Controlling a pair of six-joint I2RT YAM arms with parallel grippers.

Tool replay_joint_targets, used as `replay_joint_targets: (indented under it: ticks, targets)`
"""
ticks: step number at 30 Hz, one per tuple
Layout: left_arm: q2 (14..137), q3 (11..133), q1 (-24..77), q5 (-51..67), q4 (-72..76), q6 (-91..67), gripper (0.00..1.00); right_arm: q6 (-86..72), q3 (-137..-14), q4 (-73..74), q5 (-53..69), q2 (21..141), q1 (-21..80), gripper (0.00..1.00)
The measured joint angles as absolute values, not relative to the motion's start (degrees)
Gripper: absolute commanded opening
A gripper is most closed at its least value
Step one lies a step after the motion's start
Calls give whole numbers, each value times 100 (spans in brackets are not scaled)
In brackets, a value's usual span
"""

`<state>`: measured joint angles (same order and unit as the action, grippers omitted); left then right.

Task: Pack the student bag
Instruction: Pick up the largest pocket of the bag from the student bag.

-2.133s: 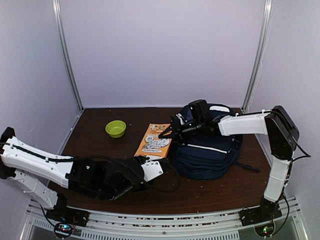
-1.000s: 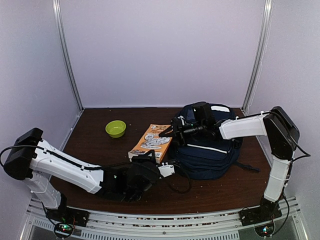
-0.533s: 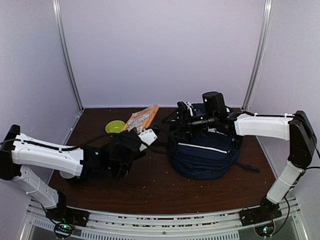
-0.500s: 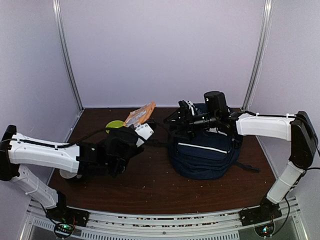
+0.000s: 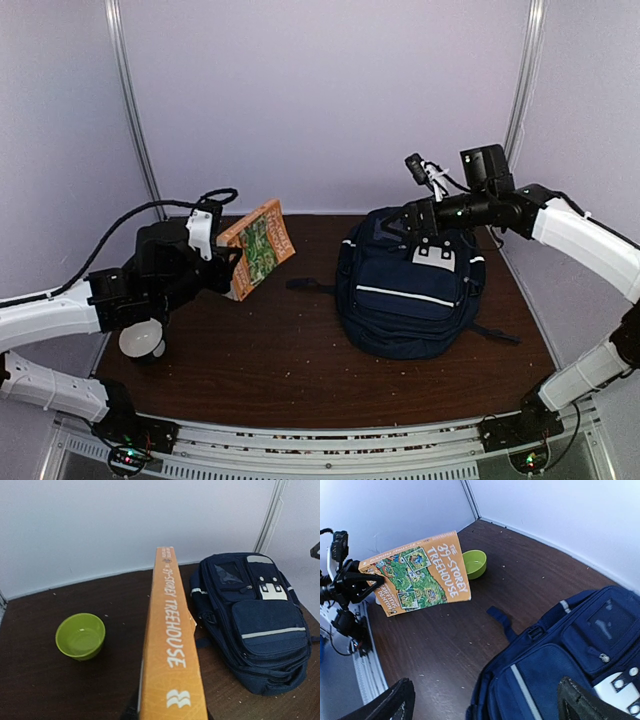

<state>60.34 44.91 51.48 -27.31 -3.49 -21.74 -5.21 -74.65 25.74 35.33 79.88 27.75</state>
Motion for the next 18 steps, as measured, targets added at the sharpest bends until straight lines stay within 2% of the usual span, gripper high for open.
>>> replay_joint_targets:
  ticks: [2, 9, 14, 18]
  targets:
    - [6055, 4276, 5061, -2283, -228, -2523, 0, 134, -7644, 2864, 3420, 7891, 2744, 96]
    - [6145, 3802, 4733, -1461, 355, -3463, 0, 2235, -7609, 4053, 2976, 7762, 2749, 66]
    - [6080, 3597, 4506, -1153, 687, -3968, 0, 3048, -6949, 4357, 2071, 7752, 3236, 60]
    - [5990, 3588, 4403, -998, 707, -4252, 0, 3461, -6414, 4425, 1293, 7865, 3771, 44]
